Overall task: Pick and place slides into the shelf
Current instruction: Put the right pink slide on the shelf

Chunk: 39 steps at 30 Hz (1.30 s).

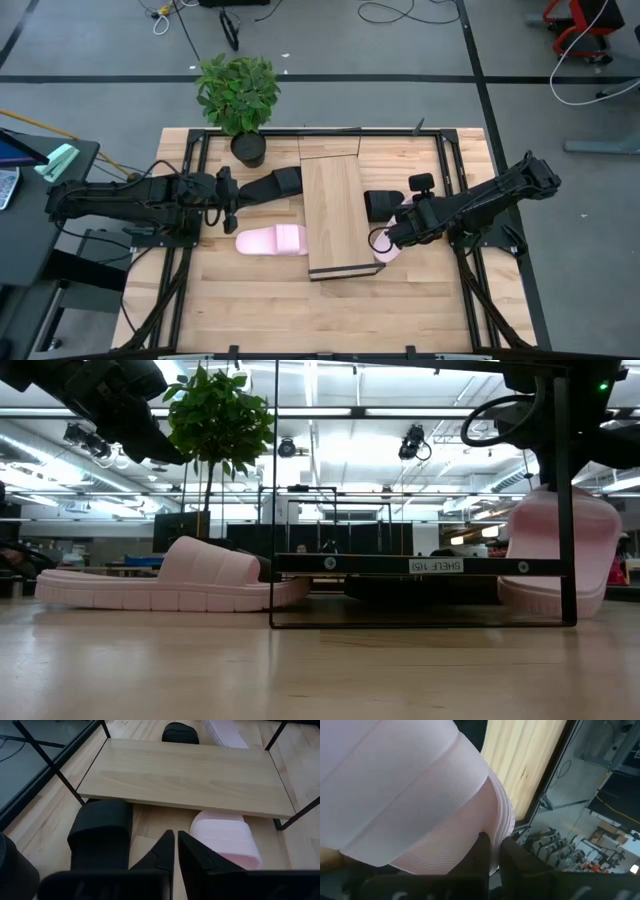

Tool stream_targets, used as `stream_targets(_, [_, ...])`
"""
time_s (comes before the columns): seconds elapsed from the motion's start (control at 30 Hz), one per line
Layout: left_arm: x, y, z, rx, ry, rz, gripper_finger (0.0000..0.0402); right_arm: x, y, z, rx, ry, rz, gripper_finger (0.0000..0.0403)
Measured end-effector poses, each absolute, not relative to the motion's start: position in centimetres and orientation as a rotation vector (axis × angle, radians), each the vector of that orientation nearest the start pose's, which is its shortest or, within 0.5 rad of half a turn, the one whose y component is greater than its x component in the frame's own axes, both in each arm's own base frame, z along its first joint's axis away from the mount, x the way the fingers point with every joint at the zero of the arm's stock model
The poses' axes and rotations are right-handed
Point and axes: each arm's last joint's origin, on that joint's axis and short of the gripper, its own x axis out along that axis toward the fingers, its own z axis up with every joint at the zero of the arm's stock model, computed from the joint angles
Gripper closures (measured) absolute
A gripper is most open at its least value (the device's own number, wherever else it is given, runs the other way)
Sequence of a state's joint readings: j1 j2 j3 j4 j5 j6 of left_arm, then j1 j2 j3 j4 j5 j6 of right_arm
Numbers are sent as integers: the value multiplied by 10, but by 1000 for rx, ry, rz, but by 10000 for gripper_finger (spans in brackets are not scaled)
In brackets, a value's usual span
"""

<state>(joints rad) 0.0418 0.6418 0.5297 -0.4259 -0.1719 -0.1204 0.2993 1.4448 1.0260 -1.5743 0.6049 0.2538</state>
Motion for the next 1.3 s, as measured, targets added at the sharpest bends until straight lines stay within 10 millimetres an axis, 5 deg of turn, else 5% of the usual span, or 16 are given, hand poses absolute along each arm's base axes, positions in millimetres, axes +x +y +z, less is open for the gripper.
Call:
stream_targets(0.6, [141,11,244,-86,523,242,372,190,20,259,-722,1535,-665,384])
stream_targets(1.03, [141,11,245,-88,522,242,366,203,18,389,-619,996,-849,385])
stream_targets(1.3, [141,11,245,-89,523,243,374,192,17,438,-172,689,-950,385])
